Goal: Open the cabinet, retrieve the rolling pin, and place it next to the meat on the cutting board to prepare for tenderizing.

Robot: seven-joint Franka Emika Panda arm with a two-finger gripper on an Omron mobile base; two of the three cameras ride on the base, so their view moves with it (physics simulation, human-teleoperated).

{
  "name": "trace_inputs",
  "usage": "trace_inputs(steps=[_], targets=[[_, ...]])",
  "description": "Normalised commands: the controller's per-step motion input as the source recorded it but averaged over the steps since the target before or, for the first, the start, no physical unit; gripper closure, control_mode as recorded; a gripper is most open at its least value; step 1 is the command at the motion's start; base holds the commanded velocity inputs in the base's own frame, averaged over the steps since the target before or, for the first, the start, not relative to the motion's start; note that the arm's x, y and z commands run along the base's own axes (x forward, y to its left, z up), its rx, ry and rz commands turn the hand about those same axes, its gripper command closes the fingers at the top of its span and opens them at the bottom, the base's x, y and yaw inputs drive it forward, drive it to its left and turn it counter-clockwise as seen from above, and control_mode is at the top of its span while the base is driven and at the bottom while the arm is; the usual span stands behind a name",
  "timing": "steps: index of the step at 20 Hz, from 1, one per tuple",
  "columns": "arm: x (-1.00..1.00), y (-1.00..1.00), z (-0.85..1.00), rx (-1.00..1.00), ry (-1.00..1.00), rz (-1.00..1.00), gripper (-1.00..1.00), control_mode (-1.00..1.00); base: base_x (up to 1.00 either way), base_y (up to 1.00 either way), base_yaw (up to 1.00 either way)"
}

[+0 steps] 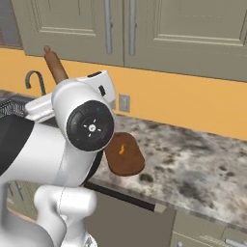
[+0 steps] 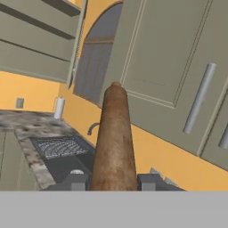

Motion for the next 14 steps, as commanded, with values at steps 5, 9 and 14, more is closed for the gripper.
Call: trace_inputs(steps=[5,9,14], targets=[[0.00,0.00,0.00,0.00,0.00,0.00,1.00,1.00,0.17,-0.01,0.08],[0.00,0.00,0.00,0.00,0.00,0.00,1.00,1.00,0.00,0.00,0.00],[0.00,0.00,0.00,0.00,0.00,0.00,1.00,1.00,0.00,-0.02,0.00]])
